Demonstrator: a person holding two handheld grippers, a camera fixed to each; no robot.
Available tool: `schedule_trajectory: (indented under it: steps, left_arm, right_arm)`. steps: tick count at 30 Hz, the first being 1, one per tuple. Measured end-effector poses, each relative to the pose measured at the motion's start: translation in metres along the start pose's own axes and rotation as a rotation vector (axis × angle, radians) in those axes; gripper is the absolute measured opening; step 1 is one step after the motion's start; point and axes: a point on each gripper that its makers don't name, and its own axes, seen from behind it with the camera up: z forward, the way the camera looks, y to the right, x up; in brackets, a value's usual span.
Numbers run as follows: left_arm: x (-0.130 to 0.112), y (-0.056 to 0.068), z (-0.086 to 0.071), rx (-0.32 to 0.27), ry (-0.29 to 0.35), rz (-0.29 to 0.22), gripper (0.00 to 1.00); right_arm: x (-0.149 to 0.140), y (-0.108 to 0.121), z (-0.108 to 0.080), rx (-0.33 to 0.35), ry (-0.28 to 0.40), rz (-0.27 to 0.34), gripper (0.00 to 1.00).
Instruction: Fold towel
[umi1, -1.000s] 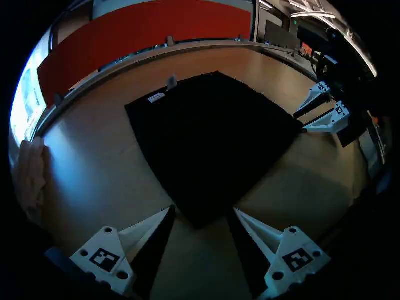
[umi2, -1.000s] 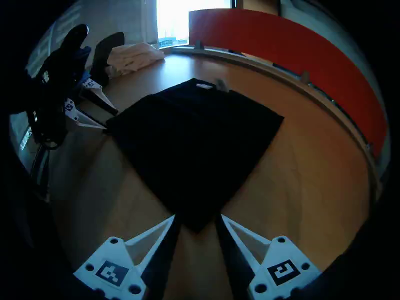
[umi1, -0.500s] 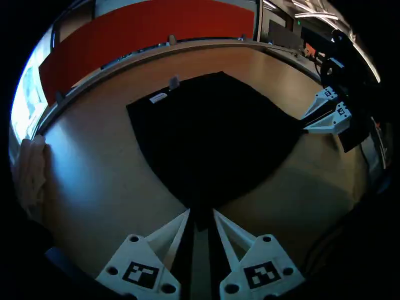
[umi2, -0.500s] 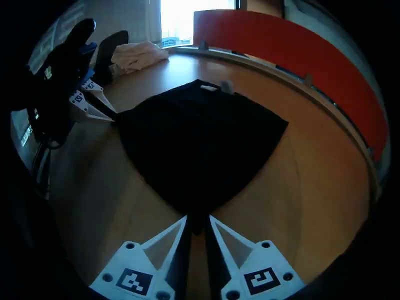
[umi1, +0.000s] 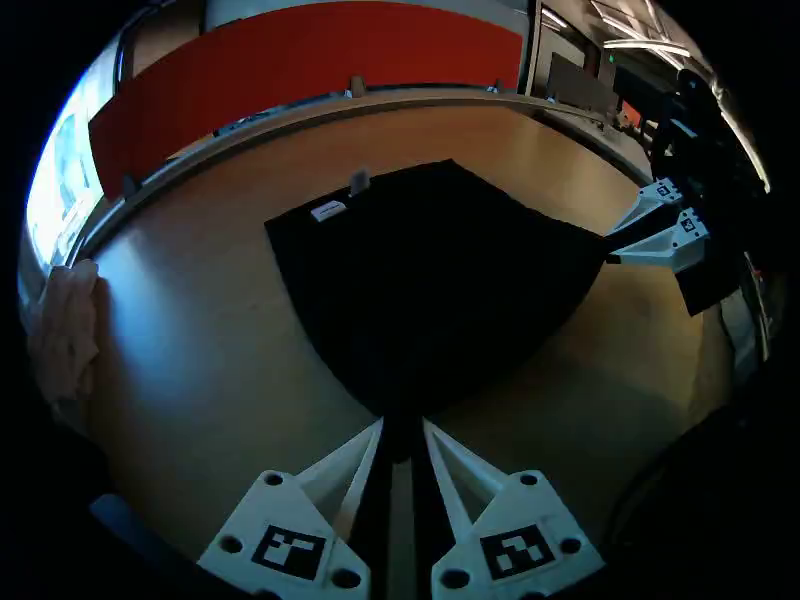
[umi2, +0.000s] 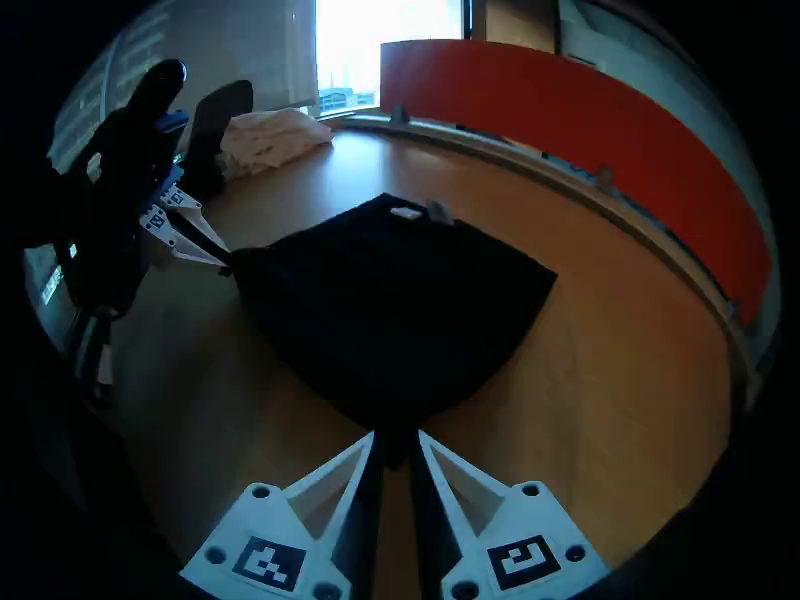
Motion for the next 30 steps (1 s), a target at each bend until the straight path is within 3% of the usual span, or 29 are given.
schedule_trajectory:
  steps: [6, 17, 30]
  left_arm:
    - [0.014, 0.002, -0.020, -0.003, 0.010, -0.028, 0.11]
    - [0.036, 0.003, -0.054, 0.002, 0.039, -0.031, 0.11]
    - [0.045, 0.018, -0.090, -0.007, 0.047, -0.042, 0.11]
  right_arm:
    - [0.021, -0.002, -0.017, -0.004, 0.030, -0.011, 0.16]
    - [0.048, -0.012, -0.051, -0.005, 0.074, -0.031, 0.16]
    - [0.061, -0.018, -0.084, -0.009, 0.087, -0.040, 0.16]
